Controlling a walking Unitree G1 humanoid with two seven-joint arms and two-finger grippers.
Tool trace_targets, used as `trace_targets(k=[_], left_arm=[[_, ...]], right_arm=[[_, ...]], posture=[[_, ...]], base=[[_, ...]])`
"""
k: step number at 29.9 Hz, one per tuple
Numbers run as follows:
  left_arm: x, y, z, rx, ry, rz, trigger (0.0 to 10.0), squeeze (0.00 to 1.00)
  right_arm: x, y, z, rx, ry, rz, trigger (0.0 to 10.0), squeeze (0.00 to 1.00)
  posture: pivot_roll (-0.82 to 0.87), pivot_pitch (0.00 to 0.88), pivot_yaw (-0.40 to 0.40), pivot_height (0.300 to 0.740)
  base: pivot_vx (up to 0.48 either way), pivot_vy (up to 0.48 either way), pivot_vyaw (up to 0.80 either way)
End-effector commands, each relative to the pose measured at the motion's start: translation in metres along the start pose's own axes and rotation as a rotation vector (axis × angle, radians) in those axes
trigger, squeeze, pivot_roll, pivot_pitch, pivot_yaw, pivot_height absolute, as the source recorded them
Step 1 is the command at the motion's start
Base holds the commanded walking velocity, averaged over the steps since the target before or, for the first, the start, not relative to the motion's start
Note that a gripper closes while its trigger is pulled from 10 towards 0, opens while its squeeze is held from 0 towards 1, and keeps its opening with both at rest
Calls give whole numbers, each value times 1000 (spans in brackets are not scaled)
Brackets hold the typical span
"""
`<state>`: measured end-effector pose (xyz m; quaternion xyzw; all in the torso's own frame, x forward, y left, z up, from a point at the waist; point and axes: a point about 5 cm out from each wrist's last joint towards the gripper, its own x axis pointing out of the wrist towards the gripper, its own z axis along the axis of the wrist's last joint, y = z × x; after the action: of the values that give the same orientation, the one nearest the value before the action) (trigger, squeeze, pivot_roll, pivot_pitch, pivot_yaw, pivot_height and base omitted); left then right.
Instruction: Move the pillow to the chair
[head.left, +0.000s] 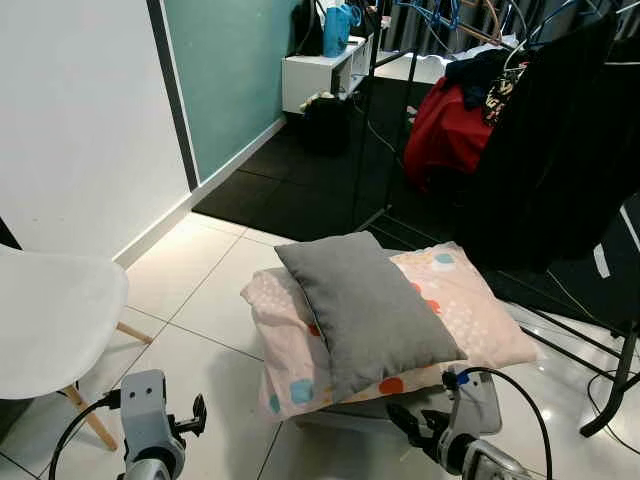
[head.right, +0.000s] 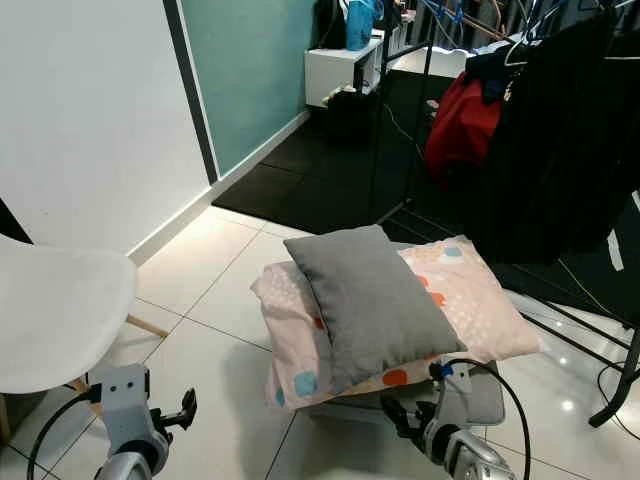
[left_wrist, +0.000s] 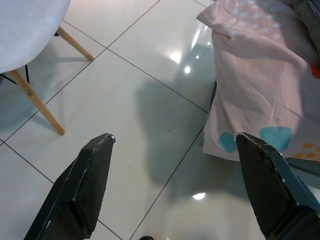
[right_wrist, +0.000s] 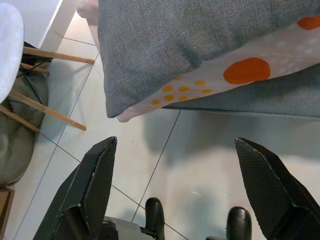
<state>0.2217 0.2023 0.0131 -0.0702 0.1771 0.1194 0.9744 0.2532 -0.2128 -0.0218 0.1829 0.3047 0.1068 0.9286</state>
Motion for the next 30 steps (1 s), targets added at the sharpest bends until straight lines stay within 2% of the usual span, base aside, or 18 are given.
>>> trace_targets(k=[1, 30], left_arm=[[-2, 2, -3, 16, 10, 1, 10000, 0], [-2, 1, 1, 24, 4, -3, 10000, 0]], right_arm=[[-2, -3, -2, 8, 3, -8, 10000, 0], [-1, -2, -2, 7, 0, -10, 10000, 0]], posture=[[-74, 45, -30, 740], [-73, 47, -21, 740]], base=[[0, 0, 0], [0, 0, 0]])
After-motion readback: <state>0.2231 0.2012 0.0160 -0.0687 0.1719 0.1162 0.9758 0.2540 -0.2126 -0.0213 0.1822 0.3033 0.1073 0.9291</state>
